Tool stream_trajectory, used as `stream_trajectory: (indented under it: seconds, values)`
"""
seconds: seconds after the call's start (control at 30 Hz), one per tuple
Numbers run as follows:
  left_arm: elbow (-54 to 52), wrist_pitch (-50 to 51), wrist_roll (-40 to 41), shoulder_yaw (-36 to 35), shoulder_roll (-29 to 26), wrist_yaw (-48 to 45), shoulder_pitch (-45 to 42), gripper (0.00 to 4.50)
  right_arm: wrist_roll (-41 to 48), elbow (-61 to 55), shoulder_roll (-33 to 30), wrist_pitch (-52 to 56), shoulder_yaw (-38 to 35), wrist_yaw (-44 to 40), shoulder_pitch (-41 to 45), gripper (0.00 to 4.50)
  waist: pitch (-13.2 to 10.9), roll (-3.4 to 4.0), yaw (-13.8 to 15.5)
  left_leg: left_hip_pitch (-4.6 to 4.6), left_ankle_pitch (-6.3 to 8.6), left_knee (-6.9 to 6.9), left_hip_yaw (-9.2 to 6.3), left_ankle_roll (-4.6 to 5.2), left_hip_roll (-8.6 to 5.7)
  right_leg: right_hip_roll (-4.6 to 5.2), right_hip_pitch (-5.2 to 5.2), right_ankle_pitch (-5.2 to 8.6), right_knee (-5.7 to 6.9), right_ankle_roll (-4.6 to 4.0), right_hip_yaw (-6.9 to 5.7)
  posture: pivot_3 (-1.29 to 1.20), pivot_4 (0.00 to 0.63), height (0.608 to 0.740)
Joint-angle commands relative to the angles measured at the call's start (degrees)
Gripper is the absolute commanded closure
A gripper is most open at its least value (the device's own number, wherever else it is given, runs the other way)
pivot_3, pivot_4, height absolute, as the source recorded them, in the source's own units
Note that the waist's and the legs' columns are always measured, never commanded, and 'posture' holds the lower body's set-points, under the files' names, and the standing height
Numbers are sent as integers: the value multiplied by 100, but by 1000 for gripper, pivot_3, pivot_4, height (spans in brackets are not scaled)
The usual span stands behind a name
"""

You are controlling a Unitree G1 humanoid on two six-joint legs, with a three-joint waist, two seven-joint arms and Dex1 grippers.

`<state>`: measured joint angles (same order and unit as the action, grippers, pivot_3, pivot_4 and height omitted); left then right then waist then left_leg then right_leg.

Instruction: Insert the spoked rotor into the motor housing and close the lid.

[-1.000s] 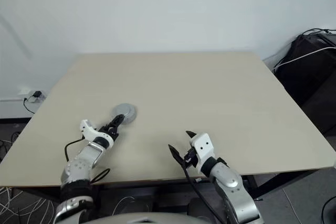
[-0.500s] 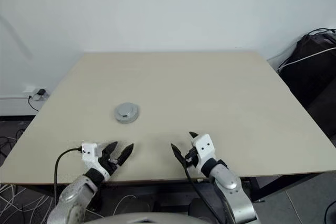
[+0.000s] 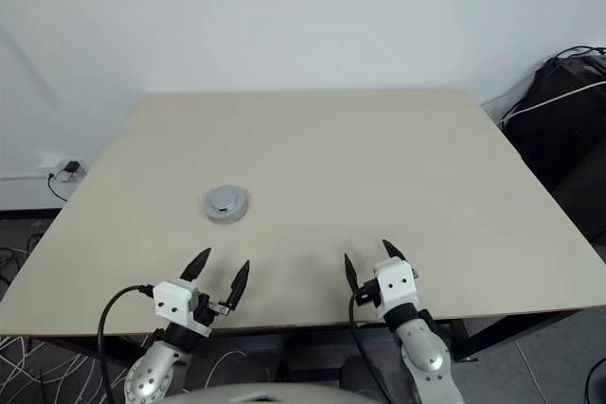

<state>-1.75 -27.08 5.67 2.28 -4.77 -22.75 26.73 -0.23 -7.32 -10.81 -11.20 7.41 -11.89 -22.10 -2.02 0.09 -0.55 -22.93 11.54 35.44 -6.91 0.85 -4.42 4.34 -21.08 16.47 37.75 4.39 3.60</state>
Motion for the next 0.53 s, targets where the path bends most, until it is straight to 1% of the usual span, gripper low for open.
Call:
stream_trajectory:
  seconds: [0.03,0.2,0.53]
  values:
    - [-24,-216,77,1,-82,-10,-93,64,-9,-259,32,-72,-48,28,69,0,0,1,1,0,0,0,0,0,0,0,0,0,1,0,0,0,0,740]
    - [31,-196,112,-8,-157,12,-178,64,-5,-296,97,22,-31,63,101,0,-1,3,1,1,0,1,-1,0,0,1,1,0,4,0,-3,0,0,740]
    - [115,-214,96,63,-138,78,-234,64,-12,-260,75,8,31,-94,196,0,-1,4,5,4,0,2,-2,0,0,-1,3,1,5,-1,-5,0,0,740]
